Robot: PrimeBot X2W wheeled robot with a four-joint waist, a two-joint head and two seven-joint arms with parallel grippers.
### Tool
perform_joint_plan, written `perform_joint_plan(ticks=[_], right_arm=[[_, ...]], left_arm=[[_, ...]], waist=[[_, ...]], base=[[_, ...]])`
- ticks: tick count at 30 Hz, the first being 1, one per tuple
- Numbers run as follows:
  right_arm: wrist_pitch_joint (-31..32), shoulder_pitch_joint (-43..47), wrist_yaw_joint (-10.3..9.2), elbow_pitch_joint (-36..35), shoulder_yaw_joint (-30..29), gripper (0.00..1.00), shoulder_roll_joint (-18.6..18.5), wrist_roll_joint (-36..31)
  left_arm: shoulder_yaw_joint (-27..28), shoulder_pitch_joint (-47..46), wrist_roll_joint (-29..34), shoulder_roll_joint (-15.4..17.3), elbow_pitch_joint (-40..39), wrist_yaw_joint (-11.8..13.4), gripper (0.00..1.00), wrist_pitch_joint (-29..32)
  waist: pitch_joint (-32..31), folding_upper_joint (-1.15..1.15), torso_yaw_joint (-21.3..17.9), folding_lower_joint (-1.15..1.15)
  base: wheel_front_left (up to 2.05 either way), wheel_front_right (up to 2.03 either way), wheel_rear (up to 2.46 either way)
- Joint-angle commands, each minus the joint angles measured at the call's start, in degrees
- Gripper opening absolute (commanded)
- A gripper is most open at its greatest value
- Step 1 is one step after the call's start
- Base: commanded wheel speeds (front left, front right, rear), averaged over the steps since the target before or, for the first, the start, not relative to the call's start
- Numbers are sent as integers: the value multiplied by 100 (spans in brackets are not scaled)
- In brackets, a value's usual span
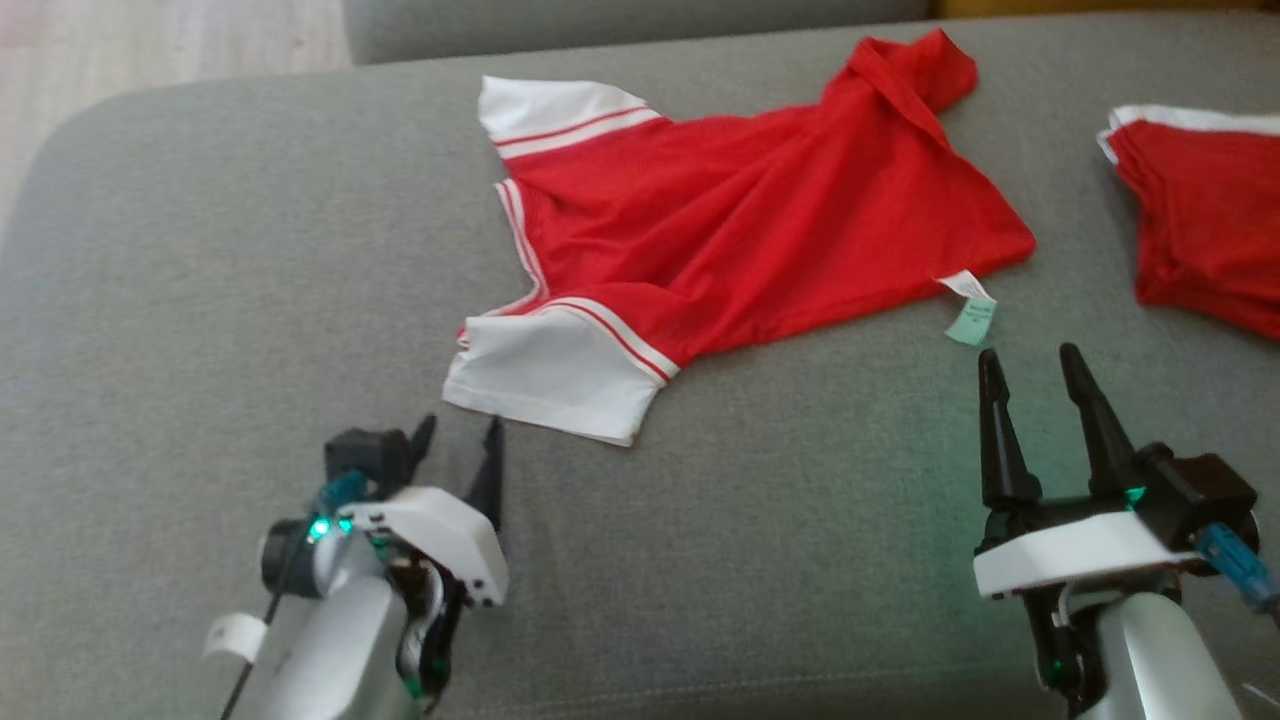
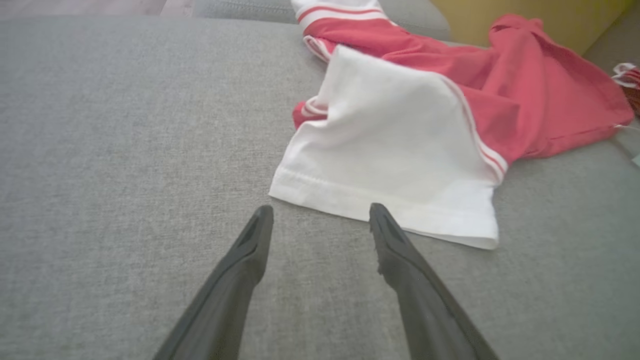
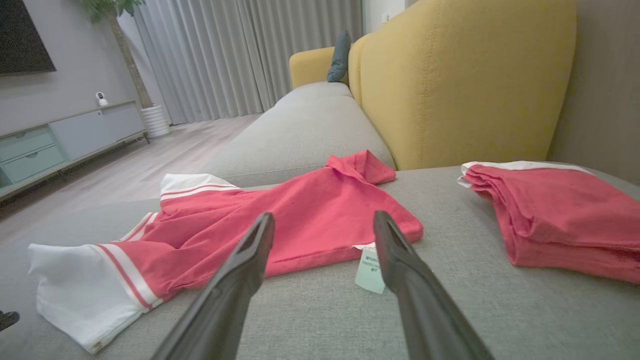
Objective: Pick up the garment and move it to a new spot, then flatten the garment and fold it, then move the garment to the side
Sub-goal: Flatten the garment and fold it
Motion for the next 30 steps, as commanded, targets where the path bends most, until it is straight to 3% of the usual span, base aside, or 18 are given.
perform_joint_plan(ticks=[1,17,22,24,26,29,30], right_arm=[[-44,-198,37,-162,127,100,-24,28],[-150,-335,37,-21,163,100,-24,68],[-161,-341,37,-6,160,100,-24,71],[-166,-349,37,3,155,100,-24,70],[-168,-352,37,9,153,100,-24,70],[-177,-356,37,31,142,100,-24,72],[-179,-355,37,40,135,100,-24,72]], left_arm=[[231,-365,-22,30,-53,30,100,-104],[248,-1139,-50,73,1286,-72,98,-449],[260,-1238,-91,64,1510,-106,51,-527],[244,-1278,-94,58,1582,-129,36,-549],[230,-1295,-96,54,1619,-149,31,-557],[190,-1324,-103,41,1699,-195,5,-579],[178,-1321,-104,38,1702,-207,0,-586]], waist=[[114,0,-109,0],[278,0,-280,0],[272,0,-305,0],[276,0,-311,0],[276,0,-314,0],[267,0,-313,0],[258,0,-310,0]], base=[[0,0,0],[0,0,0],[0,0,0],[0,0,0],[0,0,0],[0,0,0],[0,0,0]])
